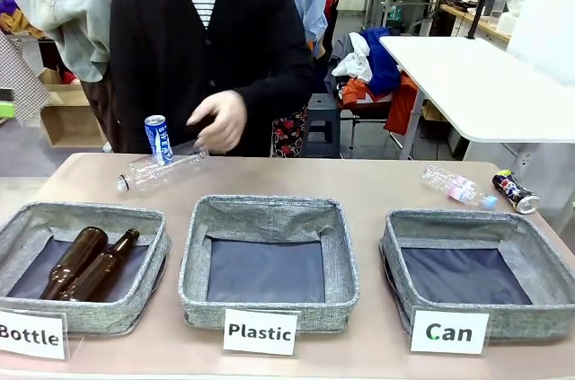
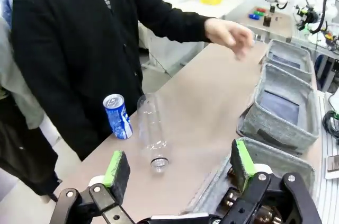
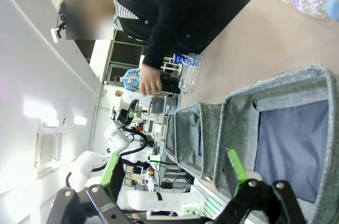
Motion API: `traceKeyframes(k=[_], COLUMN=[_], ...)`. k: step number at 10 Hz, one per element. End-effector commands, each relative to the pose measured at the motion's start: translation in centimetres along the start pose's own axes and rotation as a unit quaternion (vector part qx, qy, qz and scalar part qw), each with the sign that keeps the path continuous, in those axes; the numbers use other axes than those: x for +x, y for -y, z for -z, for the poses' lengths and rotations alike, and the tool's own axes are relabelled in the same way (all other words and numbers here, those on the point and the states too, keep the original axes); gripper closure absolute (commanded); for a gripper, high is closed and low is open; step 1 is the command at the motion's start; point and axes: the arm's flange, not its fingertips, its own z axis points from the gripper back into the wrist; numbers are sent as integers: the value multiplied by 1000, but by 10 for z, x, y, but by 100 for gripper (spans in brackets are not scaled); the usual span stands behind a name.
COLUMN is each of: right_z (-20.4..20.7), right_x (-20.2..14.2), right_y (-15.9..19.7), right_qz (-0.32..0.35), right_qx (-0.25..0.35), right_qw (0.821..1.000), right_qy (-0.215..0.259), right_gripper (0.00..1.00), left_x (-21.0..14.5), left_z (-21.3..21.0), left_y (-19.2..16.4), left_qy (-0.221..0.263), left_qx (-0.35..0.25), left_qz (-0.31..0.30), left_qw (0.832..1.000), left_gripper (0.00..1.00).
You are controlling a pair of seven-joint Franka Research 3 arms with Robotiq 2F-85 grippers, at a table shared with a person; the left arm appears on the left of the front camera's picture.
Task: Sort the can waste into the basket.
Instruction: Pick up the can waste from the table and place it in the right Fabric basket.
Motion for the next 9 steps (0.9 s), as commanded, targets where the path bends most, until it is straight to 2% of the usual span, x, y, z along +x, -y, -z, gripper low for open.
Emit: traceKeyframes(k=[1, 3, 5, 6, 9], right_z=[1, 1, 1, 1, 1], right_x=[0, 0, 0, 0, 0], right_y=[-1, -1, -1, -1, -1], right_qz=[-9, -9, -9, -9, -9], right_qx=[6, 6, 6, 6, 6], right_qw=[1000, 1000, 1000, 1000, 1000], right_qy=[3, 3, 3, 3, 3], right_gripper=[0, 0, 0, 0, 0], left_x=[-4, -8, -17, -25, -43], left_z=[-11, 35, 79, 96, 155], left_y=[3, -3, -15, -21, -42], left_qy=[-6, -82, -122, -131, -122], left_qx=[11, 75, 139, 140, 144], left_qz=[-4, 20, 28, 23, 1], left_qw=[1000, 994, 982, 981, 982], left_gripper=[0, 0, 0, 0, 0])
